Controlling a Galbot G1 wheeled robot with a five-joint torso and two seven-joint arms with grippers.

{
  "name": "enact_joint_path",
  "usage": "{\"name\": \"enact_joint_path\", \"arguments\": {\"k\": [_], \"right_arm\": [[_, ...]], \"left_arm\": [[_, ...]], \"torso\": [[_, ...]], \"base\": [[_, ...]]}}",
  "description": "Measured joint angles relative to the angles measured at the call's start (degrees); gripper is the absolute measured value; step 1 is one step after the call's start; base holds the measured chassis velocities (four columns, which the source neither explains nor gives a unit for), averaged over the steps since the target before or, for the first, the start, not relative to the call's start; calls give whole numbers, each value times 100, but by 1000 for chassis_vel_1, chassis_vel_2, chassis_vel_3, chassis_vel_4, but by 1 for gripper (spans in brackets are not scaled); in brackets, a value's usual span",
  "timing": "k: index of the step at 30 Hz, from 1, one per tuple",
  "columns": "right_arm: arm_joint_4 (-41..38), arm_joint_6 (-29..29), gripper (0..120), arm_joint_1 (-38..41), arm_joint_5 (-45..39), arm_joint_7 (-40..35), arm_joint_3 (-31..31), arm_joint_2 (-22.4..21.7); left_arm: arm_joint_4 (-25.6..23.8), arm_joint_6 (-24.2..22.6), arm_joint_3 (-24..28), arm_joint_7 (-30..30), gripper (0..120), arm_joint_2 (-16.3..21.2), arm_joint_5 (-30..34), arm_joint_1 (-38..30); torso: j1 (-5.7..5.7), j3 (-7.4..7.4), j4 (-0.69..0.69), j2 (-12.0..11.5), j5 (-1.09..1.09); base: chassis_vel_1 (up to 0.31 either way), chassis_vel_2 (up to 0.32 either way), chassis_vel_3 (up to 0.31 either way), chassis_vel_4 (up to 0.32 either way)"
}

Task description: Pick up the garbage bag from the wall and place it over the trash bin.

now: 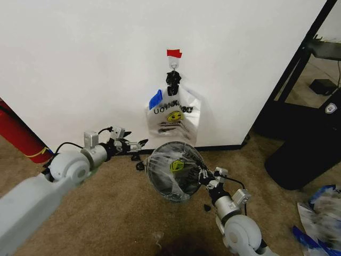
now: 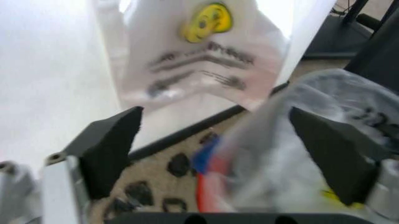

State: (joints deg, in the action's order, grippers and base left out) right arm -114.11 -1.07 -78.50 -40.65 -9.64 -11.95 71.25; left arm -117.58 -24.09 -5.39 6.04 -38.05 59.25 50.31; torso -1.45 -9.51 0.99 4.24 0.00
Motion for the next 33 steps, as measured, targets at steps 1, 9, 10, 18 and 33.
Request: {"name": "enact_joint_path", "arguments": {"k": [1,9,10,18,33], "right_arm": [[0,0,1,0,0,0,0,0],[-38,170,1,-98,631,3,8,141],[-42,190,1,-103,698,3,3,147],[-47,335,1,-129,1236,30,22,171],[-44,463,1,-166,1738,92,39,203]], "left_arm": [[0,0,0,0,87,0,0,0],[-1049,-385,251,646,57,-145,211,224],[-1166,-463,314,767,52,-147,269,230],[-1329,-908,683,1333,22,-131,645,23],[-1082,-1504,1391,2022,0,-339,994,-435]], "torso": [[0,0,0,0,0],[0,0,0,0,1],[0,0,-1,0,0],[0,0,-2,0,0],[0,0,-1,0,0]], "base": [[0,0,0,0],[0,0,0,0],[0,0,0,0],[0,0,0,0],[0,0,0,0]]}}
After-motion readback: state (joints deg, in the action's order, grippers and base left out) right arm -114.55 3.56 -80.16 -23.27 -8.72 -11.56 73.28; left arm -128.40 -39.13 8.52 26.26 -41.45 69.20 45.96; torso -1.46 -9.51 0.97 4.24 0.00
